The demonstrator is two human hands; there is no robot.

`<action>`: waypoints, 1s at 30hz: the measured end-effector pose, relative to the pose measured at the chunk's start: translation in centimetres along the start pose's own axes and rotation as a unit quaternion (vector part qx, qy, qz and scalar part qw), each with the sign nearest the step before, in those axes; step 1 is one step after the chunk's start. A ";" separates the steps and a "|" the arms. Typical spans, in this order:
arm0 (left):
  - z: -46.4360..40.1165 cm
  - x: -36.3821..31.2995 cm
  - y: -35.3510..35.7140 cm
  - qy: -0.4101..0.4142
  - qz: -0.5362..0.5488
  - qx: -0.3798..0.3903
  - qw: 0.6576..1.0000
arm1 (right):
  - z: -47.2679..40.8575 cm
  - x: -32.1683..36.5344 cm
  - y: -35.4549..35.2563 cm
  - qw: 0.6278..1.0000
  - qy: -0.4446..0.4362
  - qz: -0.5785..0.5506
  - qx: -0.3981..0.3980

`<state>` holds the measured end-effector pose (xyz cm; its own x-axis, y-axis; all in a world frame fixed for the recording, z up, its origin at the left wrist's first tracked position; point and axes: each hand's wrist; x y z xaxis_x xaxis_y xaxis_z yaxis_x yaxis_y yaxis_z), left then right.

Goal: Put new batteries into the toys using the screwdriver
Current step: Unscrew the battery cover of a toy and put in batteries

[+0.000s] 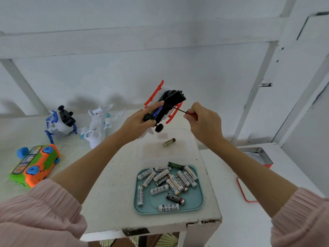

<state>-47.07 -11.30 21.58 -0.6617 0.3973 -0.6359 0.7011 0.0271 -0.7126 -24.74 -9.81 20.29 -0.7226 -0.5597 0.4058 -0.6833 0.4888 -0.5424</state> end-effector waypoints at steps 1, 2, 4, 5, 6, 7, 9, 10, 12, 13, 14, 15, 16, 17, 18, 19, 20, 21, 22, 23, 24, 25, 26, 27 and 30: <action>0.1 0.0 -0.1 0.000 0.003 -0.001 1.000 | -0.1 -0.1 -0.1 1.000 0.006 -0.008 0.011; 0.2 0.0 -0.1 0.001 0.001 0.000 1.000 | -0.3 -0.3 -0.3 0.999 0.014 -0.020 0.026; 0.2 0.1 -0.2 0.005 -0.012 0.004 1.000 | -0.6 -0.5 -0.6 0.998 0.015 -0.039 0.053; 0.1 0.1 -0.2 0.007 -0.019 0.006 1.000 | -0.7 -0.6 -0.8 0.997 0.011 -0.041 0.064; 0.1 0.0 -0.2 0.009 -0.027 0.007 1.000 | -0.9 -0.7 -1.1 0.996 0.012 -0.041 0.074; 0.0 -0.1 -0.3 0.009 -0.038 0.009 0.999 | -1.1 -0.8 -1.3 0.996 0.016 -0.038 0.081; -0.1 -0.2 -0.6 0.006 -0.061 0.016 0.998 | -1.3 -1.2 -1.9 0.995 0.023 -0.027 0.093; -0.1 -0.2 -0.8 0.007 -0.075 0.020 0.997 | -1.4 -1.5 -2.2 0.994 0.021 -0.017 0.103; -0.3 -0.1 -1.2 0.013 -0.104 0.029 0.994 | -1.3 -1.9 -2.7 0.991 0.013 0.013 0.132; -0.4 0.1 -1.2 0.013 -0.117 0.034 0.993 | -1.2 -2.0 -2.9 0.989 0.010 0.033 0.145; -0.6 0.2 -1.3 0.011 -0.127 0.039 0.991 | -1.1 -2.1 -2.9 0.987 0.009 0.050 0.153; -0.7 0.4 -1.3 0.009 -0.136 0.043 0.990 | -0.9 -2.1 -2.8 0.986 0.009 0.063 0.156; -0.9 0.5 -1.2 0.008 -0.140 0.045 0.989 | -0.7 -1.9 -2.7 0.985 0.012 0.073 0.155; -1.0 0.6 -1.1 0.007 -0.139 0.044 0.989 | -0.4 -1.7 -2.5 0.985 0.016 0.076 0.152; -1.1 0.6 -1.0 0.007 -0.135 0.040 0.990 | -0.1 -1.3 -2.2 0.986 0.021 0.074 0.147; -1.0 0.7 -0.9 0.007 -0.131 0.034 0.991 | 0.1 -0.9 -1.8 0.987 0.024 0.067 0.141; -1.0 0.8 -0.8 0.007 -0.125 0.027 0.992 | 0.4 -0.4 -1.4 0.989 0.027 0.058 0.137; -1.0 0.8 -0.6 0.007 -0.119 0.018 0.993 | 0.7 0.2 -1.0 0.989 0.028 0.048 0.134; -0.9 0.9 -0.4 0.008 -0.112 0.009 0.994 | 1.0 0.7 -0.6 0.990 0.029 0.040 0.131; -0.8 0.8 -0.2 0.010 -0.104 -0.001 0.995 | 1.3 1.2 -0.2 0.991 0.028 0.033 0.128; -0.7 0.8 -0.1 0.013 -0.095 -0.010 0.995 | 1.5 1.5 0.2 0.992 0.023 0.027 0.122; -0.6 0.8 0.1 0.016 -0.088 -0.019 0.996 | 1.6 1.8 0.6 0.993 0.016 0.023 0.114; -0.5 0.9 0.2 0.019 -0.084 -0.025 0.996 | 1.7 2.0 1.0 0.994 0.012 0.020 0.106; -0.5 0.9 0.3 0.019 -0.080 -0.030 0.996 | 1.7 2.1 1.3 0.995 0.010 0.019 0.102; -0.5 1.3 0.5 0.004 -0.058 -0.046 0.997 | 1.8 2.5 1.9 0.996 -0.004 0.025 0.084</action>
<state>-47.44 -10.27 20.55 -0.7382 0.3943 -0.5474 0.6410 0.1570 -0.7513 -27.66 -11.49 18.97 -0.7538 -0.5427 0.3705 -0.6191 0.3978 -0.6771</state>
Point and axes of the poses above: each hand's wrist, its own z-axis away from the middle knuckle, its own y-axis out of the palm, x = y × z, and after that the axes turned 5 degrees about y, right-handed
